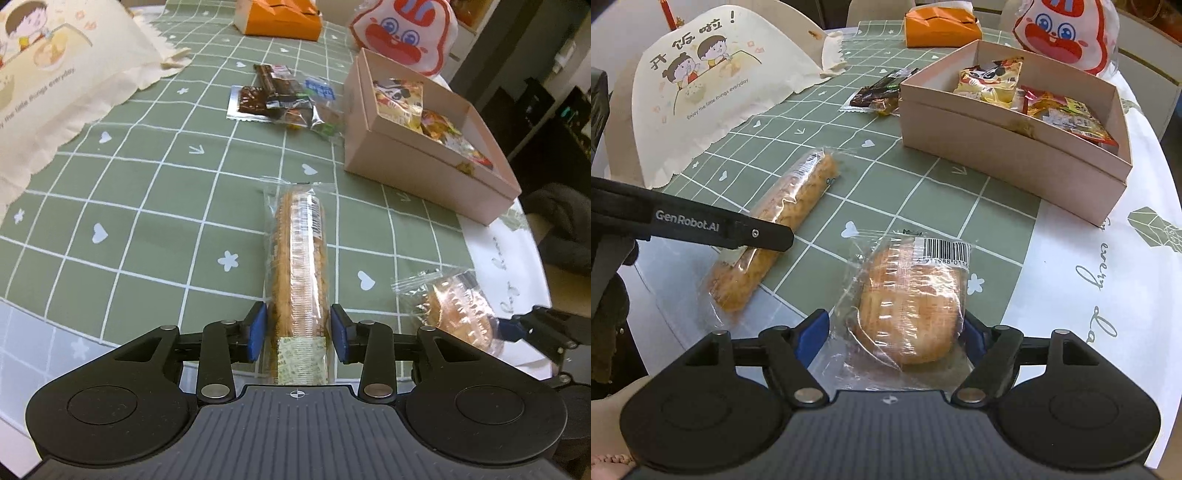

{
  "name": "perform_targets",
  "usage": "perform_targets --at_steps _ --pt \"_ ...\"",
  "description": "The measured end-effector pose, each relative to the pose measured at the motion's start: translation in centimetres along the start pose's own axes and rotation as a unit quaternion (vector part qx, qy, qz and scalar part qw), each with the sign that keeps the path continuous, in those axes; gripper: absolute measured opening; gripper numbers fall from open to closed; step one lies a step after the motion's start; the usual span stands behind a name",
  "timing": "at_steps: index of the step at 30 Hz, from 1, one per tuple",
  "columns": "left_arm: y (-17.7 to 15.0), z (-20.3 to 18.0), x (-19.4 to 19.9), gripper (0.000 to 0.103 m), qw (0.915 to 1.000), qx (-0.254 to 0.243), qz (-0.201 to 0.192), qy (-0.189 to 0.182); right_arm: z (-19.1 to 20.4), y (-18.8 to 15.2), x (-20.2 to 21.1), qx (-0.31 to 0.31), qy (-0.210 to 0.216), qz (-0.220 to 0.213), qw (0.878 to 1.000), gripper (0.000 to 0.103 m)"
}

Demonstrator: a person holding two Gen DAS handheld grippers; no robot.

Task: Organize snacks
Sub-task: 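Carry bread stick and bun over pink box and open both tools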

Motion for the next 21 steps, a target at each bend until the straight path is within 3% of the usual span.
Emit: perform_targets --at_steps 6,10,18,21 --pt "-0.2 -0.7 -0.1 0.041 0.9990 -0.038 -0.001 0.022 0.0 0.2 0.0 0.010 -0.012 0.006 1.000 0.074" --pt "-0.2 -0.7 -0.2 0.041 0.9988 -0.043 0.001 0.024 -0.3 0.7 0.8 0.022 -0.035 -0.010 0.999 0.065" --pt "-1.0 -0.6 0.2 0.038 0.9978 -0.056 -0.030 0.018 -1.9 1.7 4.2 0.006 -0.036 -0.034 0.999 0.064" --pt "-0.4 -0.8 1.6 0.034 0.9986 -0.024 -0.046 -0.010 -3.1 2.5 6.4 0.009 -0.052 -0.054 0.997 0.064"
Point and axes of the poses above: each gripper's, at about its wrist camera, not at the fingertips, and x roughly against the way its jaws point, z to its left, y to its top, the point moved 7 cm from there along -x, roughly the way its jaws point, and after that the axes turned 7 degrees about x, right-handed, at the moved point
